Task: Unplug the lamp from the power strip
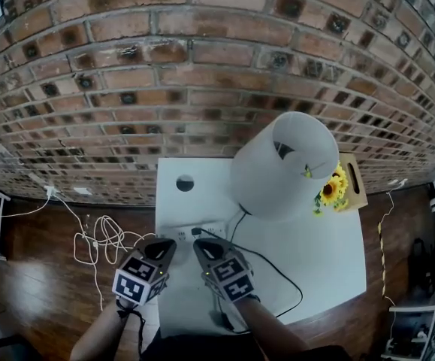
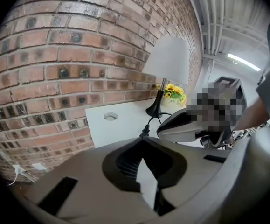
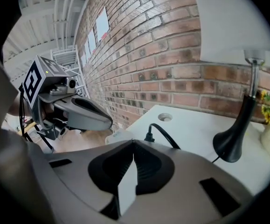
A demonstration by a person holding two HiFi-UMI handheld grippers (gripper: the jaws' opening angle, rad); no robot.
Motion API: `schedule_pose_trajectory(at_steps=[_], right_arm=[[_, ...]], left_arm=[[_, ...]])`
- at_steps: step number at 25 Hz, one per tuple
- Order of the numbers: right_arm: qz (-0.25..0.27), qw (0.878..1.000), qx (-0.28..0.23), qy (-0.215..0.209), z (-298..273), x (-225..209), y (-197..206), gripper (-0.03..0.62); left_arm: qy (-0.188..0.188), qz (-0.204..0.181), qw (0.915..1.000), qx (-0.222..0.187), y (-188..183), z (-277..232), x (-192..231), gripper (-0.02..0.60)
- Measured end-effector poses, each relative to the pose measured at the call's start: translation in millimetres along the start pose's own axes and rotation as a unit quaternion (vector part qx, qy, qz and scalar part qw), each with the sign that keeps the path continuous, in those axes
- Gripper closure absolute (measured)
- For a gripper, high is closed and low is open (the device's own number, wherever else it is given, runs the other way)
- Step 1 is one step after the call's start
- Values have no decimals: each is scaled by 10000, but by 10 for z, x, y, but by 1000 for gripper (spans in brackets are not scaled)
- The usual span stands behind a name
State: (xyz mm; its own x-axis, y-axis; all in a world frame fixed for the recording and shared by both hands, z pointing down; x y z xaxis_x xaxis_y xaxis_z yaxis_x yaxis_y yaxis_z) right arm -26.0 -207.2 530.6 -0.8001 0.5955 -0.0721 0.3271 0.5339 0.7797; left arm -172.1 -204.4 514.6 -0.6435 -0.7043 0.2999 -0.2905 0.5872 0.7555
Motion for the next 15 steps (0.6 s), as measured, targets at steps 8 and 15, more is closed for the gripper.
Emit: schedule_pose_trajectory(at_steps=[8, 15], right_arm=[[-221, 9996, -29, 177, -152, -36, 31, 425], [-93, 9988, -53, 484, -233, -103, 5, 425]], left_arm=[[-26, 73, 9996, 284, 46, -229, 93, 560], [118, 61, 9993, 335, 74, -342, 102, 560]])
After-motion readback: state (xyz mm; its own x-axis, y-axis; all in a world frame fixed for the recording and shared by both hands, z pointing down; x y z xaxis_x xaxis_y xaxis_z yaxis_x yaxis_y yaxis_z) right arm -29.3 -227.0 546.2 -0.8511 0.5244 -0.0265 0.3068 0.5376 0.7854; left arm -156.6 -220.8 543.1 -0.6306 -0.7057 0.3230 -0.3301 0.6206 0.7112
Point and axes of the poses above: the fingertips, and each gripper's own axes: z backward along the fingers, x to its left, y out of its underside, the point moved 8 cm from there along z, backward along the fingers, and after that the axes turned 10 degrees about y, right-handed, at the moved point
